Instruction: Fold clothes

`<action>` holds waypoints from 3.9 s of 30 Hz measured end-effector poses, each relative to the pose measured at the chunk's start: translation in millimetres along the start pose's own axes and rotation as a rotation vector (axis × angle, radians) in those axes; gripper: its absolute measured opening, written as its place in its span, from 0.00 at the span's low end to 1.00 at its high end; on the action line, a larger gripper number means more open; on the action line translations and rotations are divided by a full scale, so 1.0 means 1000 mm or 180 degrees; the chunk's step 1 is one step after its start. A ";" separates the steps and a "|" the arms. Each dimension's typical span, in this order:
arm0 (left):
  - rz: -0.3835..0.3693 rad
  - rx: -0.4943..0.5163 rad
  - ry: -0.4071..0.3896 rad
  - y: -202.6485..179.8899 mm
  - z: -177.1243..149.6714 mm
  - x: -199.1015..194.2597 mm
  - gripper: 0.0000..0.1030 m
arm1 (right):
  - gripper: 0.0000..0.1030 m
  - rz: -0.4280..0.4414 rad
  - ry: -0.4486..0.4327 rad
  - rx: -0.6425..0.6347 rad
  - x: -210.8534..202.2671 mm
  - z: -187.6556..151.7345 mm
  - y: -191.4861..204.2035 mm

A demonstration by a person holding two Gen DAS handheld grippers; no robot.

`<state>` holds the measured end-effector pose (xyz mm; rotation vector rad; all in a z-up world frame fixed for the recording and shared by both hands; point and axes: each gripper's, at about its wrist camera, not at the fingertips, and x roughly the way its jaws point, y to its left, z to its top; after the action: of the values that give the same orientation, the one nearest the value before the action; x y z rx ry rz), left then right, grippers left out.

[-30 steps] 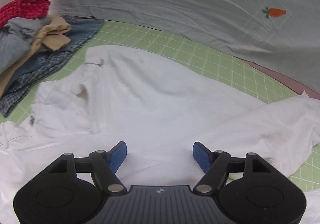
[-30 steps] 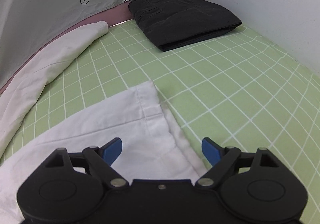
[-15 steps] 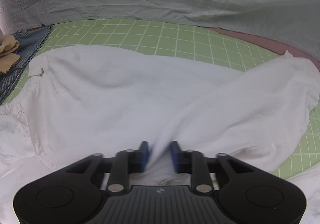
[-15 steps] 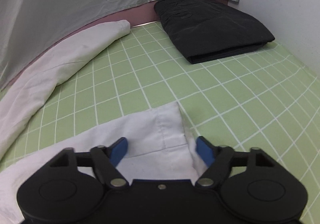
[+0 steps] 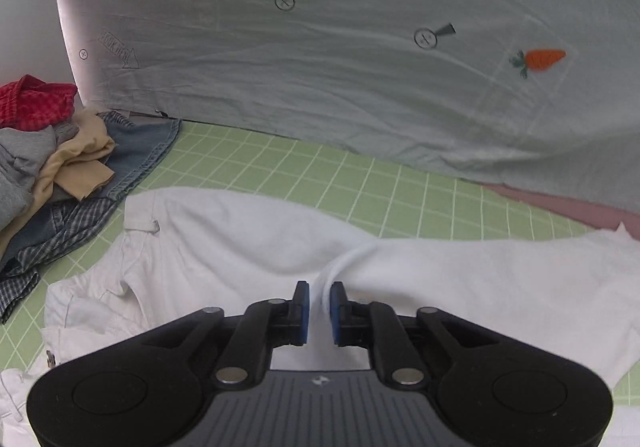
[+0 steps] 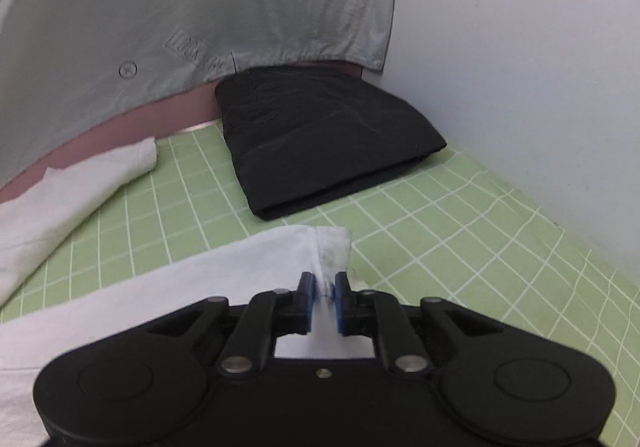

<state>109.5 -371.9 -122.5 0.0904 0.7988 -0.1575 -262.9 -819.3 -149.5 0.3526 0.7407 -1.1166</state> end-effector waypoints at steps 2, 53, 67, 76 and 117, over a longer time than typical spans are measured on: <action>-0.0116 0.0054 0.0007 0.003 -0.008 -0.011 0.58 | 0.59 -0.0142 0.0038 -0.0124 -0.003 -0.006 0.003; 0.0256 -0.0899 0.0574 0.303 -0.147 -0.095 0.10 | 0.95 0.0215 0.0611 0.0207 -0.219 -0.201 0.124; 0.0650 -0.1162 0.0342 0.307 -0.160 -0.144 0.57 | 0.95 0.0172 0.0525 0.0166 -0.177 -0.183 0.078; 0.0594 -0.1050 0.0236 0.229 -0.171 -0.159 0.70 | 0.97 -0.0322 0.0489 0.0409 -0.123 -0.157 -0.003; 0.0714 -0.0709 0.0788 0.176 -0.035 0.041 0.84 | 0.60 0.0442 -0.0122 -0.0241 -0.035 0.042 0.204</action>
<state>143.7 -197.9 -173.2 -0.0119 1.0411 0.1583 -72.0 -735.1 -115.9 0.3130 0.7121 -0.9594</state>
